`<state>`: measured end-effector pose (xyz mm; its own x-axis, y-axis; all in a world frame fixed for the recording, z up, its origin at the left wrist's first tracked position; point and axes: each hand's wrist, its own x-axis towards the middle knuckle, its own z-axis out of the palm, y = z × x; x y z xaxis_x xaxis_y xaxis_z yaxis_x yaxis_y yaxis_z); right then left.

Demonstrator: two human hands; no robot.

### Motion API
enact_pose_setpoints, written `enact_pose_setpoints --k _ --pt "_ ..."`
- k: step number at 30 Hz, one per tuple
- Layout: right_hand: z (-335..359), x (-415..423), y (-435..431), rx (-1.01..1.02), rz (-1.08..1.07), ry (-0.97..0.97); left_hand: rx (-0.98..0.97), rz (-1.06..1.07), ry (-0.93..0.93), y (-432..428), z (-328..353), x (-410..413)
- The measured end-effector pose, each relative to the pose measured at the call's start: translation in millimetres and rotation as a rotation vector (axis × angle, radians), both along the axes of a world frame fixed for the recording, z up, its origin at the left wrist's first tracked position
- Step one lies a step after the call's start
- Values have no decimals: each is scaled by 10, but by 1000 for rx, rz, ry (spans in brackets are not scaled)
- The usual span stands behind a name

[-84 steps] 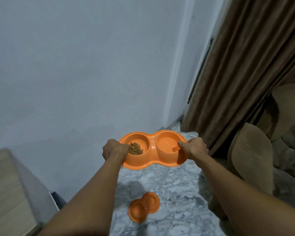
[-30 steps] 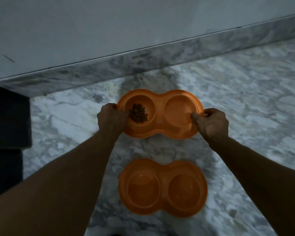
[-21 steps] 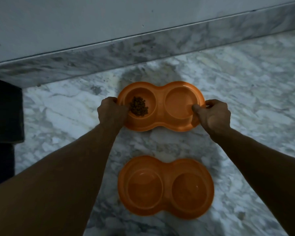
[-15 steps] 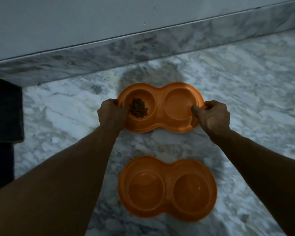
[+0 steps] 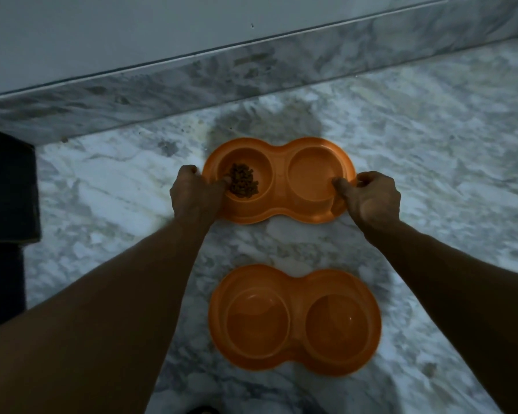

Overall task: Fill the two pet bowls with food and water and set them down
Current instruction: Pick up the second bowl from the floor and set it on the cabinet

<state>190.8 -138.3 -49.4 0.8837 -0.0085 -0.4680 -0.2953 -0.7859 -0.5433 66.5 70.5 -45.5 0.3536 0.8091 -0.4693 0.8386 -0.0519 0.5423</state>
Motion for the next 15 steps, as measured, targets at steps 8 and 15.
enact_pose_setpoints --k 8,15 --pt "277 -584 -383 -23 68 -1 -22 -3 35 -475 324 -579" --pt "477 -1196 -836 -84 174 74 -43 -16 84 -1048 551 -1126"
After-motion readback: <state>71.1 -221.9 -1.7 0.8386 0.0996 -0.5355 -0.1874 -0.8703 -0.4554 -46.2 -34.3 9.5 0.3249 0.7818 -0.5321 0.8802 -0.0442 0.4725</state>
